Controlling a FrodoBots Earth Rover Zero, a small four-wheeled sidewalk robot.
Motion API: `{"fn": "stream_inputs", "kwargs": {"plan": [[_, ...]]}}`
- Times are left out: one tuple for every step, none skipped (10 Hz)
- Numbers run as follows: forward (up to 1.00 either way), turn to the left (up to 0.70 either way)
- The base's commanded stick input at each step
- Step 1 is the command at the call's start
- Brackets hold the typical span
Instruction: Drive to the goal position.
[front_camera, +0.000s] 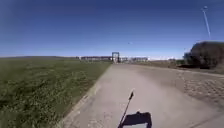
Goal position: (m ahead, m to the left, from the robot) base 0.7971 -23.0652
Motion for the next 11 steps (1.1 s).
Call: {"fn": "stream_inputs", "kwargs": {"plan": [[1.0,0.0],[1.0,0.0],[1.0,0.0],[1.0,0.0],[1.0,0.0],[1.0,0.0],[1.0,0.0],[1.0,0.0],[1.0,0.0],[1.0,0.0],[1.0,0.0]]}}
